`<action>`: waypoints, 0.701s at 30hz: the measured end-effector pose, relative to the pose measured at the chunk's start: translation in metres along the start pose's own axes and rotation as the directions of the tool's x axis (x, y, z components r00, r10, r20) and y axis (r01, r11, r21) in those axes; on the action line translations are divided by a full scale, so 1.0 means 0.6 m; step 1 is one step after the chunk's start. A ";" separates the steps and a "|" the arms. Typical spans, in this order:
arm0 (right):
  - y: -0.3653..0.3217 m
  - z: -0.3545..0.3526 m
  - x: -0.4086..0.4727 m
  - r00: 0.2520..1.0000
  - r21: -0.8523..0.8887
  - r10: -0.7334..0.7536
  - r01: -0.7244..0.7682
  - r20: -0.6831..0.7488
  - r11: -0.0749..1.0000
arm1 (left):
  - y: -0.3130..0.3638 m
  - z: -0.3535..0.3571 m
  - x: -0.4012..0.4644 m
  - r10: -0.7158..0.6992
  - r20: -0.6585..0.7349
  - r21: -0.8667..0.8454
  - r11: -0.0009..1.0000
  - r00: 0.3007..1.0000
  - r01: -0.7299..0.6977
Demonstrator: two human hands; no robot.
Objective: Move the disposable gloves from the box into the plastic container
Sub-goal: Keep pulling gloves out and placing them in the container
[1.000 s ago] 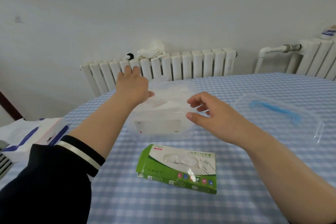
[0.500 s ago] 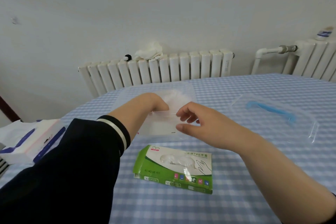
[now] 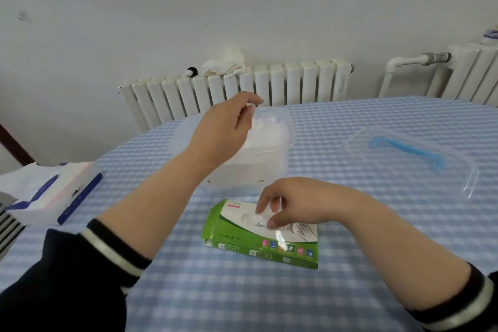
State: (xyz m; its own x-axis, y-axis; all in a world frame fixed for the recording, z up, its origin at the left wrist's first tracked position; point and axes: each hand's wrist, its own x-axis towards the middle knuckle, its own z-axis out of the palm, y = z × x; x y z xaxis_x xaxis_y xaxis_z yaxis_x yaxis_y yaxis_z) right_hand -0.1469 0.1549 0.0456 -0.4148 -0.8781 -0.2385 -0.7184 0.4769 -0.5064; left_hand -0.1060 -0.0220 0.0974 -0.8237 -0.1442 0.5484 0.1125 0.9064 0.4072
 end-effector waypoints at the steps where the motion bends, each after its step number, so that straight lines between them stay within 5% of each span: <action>1: 0.002 0.004 0.004 1.000 0.021 -0.009 0.009 0.001 1.000 | 0.004 0.002 -0.027 0.054 -0.018 -0.066 0.996 0.998 -0.055; 3: 0.006 0.011 0.010 1.000 0.057 -0.028 0.028 -0.003 0.998 | 0.001 0.009 -0.076 0.106 0.031 -0.153 0.983 0.994 -0.100; 5: 0.009 0.014 0.013 0.999 0.081 -0.041 0.042 -0.016 0.996 | -0.010 0.020 -0.112 0.036 0.223 -0.228 0.973 0.974 0.017; 9: 0.011 0.021 0.021 0.997 0.077 -0.060 0.064 -0.047 0.995 | -0.045 0.048 -0.161 -0.087 0.570 -0.186 0.955 0.817 0.231; 21: 0.006 0.054 0.038 0.996 -0.006 -0.063 0.062 -0.058 0.998 | -0.063 0.077 -0.197 -0.133 0.592 -0.192 0.935 0.795 0.300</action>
State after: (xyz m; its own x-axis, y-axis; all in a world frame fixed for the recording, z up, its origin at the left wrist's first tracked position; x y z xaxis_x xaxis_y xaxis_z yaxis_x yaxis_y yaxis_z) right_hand -0.1409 0.1355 0.0111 -0.4011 -0.9024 -0.1575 -0.7460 0.4215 -0.5156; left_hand -0.0382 -0.0207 -0.0164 -0.9987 -0.0005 -0.0508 -0.0352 0.7280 0.6847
